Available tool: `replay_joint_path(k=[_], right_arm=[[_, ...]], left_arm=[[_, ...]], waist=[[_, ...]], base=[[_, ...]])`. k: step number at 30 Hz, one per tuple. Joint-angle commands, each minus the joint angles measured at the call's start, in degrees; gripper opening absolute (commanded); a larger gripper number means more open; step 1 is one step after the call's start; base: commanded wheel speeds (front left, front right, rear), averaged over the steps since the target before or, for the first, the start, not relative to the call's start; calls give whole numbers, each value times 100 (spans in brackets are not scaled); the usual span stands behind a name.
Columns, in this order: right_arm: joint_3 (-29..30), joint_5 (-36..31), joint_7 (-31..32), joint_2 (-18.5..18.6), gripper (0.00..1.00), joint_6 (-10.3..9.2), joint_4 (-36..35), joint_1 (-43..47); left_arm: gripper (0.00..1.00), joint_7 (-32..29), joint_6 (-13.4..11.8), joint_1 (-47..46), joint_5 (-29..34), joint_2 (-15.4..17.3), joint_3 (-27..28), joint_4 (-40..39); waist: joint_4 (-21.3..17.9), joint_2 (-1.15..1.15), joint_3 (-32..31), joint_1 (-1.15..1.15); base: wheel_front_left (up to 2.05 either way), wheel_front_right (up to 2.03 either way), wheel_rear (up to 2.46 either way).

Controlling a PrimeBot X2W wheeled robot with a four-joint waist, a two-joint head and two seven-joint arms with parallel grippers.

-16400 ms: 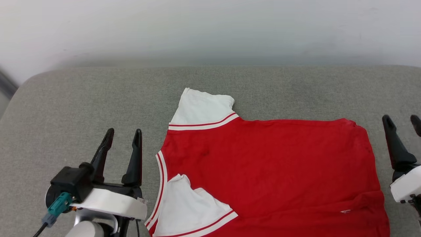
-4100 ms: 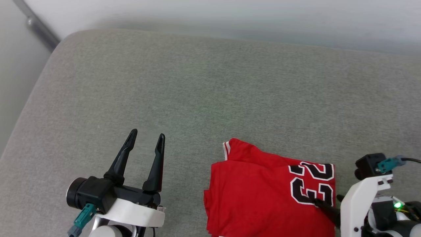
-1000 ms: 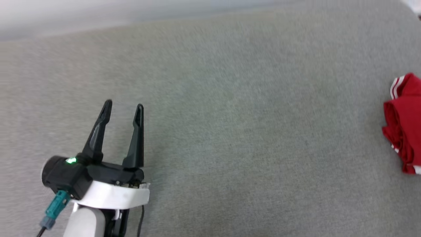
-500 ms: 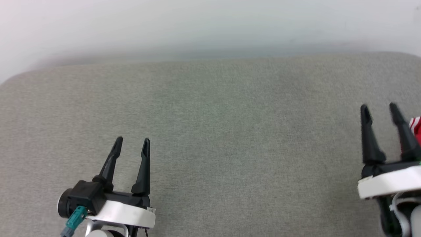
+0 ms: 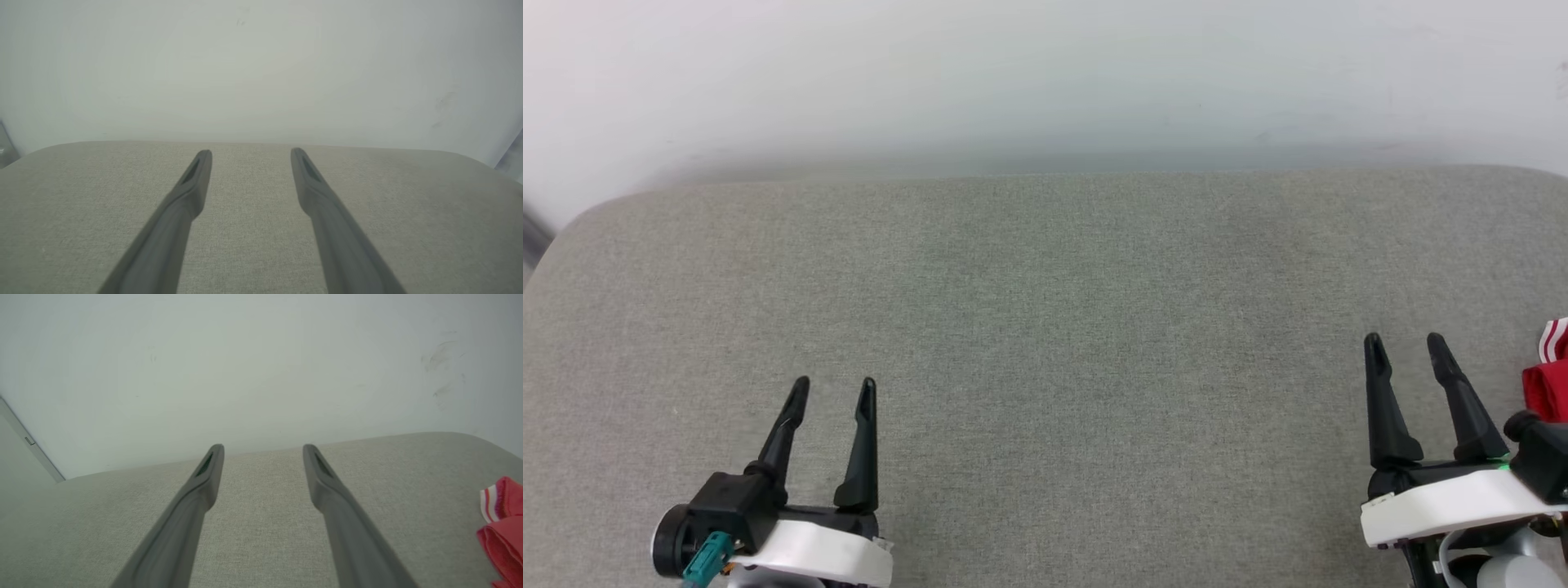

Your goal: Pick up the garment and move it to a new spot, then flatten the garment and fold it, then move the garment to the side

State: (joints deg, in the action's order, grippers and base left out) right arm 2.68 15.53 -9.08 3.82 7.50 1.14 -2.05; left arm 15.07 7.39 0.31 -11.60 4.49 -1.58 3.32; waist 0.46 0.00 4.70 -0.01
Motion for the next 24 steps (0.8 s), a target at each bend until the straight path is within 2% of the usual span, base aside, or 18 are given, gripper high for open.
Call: replay_joint_path(k=[1, 15, 22, 23, 24], right_arm=[[-19, -49, -57, -34, 100, -2, 39, 10], [-2, -225, 0, -77, 100, -2, 1, -46], [15, -235, 40, -84, 100, -2, -53, -36], [25, -231, 44, -85, 0, -2, -58, -37], [17, -196, 37, -57, 0, 0, -15, -15]], left_arm=[[100, 12, 1, 51, 51, -18, 54, -8], [100, 12, 8, 38, 336, -100, 121, -316], [100, 12, 9, 36, 274, -127, 136, -344], [0, 12, 4, 36, 288, -128, 164, -353], [0, -1, 0, 22, 277, -129, 152, -305]], waist=[[-3, 0, -7, 1], [-15, 0, 25, 1], [-13, 0, 41, 1], [-15, 0, 42, 1], [-14, 0, 42, 1]], base=[[0, 0, 0], [0, 0, 0], [0, 0, 0], [0, 0, 0], [0, 0, 0]])
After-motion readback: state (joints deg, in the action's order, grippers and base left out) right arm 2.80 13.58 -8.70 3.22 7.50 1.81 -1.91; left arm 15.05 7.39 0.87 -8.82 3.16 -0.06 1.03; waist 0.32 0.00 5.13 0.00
